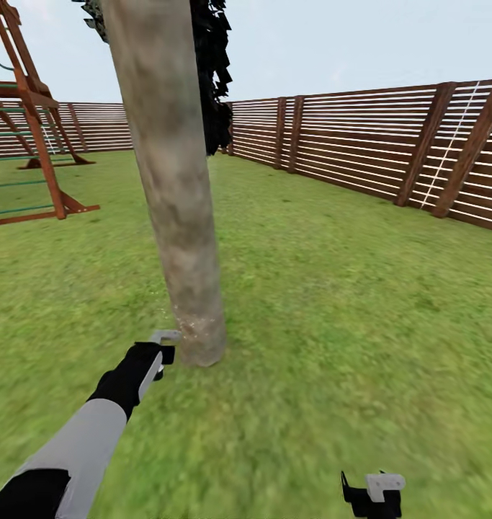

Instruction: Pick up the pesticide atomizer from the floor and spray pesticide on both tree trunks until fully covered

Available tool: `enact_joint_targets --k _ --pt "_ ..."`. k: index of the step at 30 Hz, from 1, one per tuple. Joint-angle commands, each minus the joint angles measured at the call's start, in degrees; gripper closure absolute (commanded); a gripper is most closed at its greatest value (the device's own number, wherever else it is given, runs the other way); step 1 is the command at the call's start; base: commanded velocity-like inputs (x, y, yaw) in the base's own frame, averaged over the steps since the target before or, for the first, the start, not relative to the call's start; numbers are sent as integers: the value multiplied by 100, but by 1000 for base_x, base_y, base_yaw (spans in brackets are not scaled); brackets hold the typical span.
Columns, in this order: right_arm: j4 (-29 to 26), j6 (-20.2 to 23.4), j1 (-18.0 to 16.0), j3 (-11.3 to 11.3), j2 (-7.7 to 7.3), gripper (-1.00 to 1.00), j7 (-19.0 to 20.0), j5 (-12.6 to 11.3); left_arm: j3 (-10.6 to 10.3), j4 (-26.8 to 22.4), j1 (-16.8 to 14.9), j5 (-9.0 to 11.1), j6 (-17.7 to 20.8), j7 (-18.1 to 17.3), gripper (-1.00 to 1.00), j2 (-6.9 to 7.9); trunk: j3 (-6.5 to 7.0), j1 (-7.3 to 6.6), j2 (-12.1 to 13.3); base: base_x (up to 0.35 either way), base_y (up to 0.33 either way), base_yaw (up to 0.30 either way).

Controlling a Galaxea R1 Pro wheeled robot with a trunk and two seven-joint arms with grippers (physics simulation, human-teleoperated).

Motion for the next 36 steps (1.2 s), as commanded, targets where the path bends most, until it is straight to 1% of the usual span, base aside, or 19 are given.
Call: enact_joint_targets --k 1,3,7,8,10,11,13,15,18,21,24,33,36 --pt "0 0 0 0 0 -100 1 0 -2 -1 -13 -7 1 0 100 -18 0 0 0 -55 -241 2" --pt "-1 0 0 -1 -5 -100 2 0 -6 -10 -32 -5 -6 1 100 -106 0 0 0 -19 -260 1" --pt "-1 0 0 -1 -10 -100 2 0 -7 -20 -103 -5 -4 5 100 -125 0 0 0 -4 -271 0" --pt "-1 0 0 0 -10 -100 2 0 -7 -124 -140 -7 18 15 100 -127 0 0 0 -209 -204 0" --pt "-1 0 0 -1 -10 -100 2 0 -7 -490 -113 -20 66 17 100 -121 0 0 0 -240 -154 19" --pt "-1 0 0 0 -10 -100 2 0 -8 -635 -116 -27 218 18 100 -120 0 0 0 -100 -61 155" --pt "-1 0 0 0 -10 -100 2 0 -9 -748 -148 -33 495 12 100 -115 0 0 0 -36 -22 234" --pt "-1 0 0 -2 -10 -100 2 0 1 -831 -159 -31 577 5 100 -57 0 0 0 -8 -5 268" --pt "-1 0 0 0 -10 -100 2 0 9 -854 -133 -58 611 1 100 24 0 0 0 -2 -1 276" --pt "-1 0 0 0 -10 -100 2 0 -24 -855 -89 -48 605 7 100 -14 0 0 0 0 -42 186" --pt "-1 0 0 -2 -10 -100 2 0 -24 -849 -85 -49 599 9 100 -38 0 0 0 0 -228 26" --pt "-1 0 0 -1 -10 -100 2 0 -45 -848 -78 -59 599 18 100 9 0 0 0 10 -268 1" --pt "-1 0 0 0 -10 -100 2 0 -46 -848 -78 -58 599 19 100 -3 0 0 0 115 -269 0"
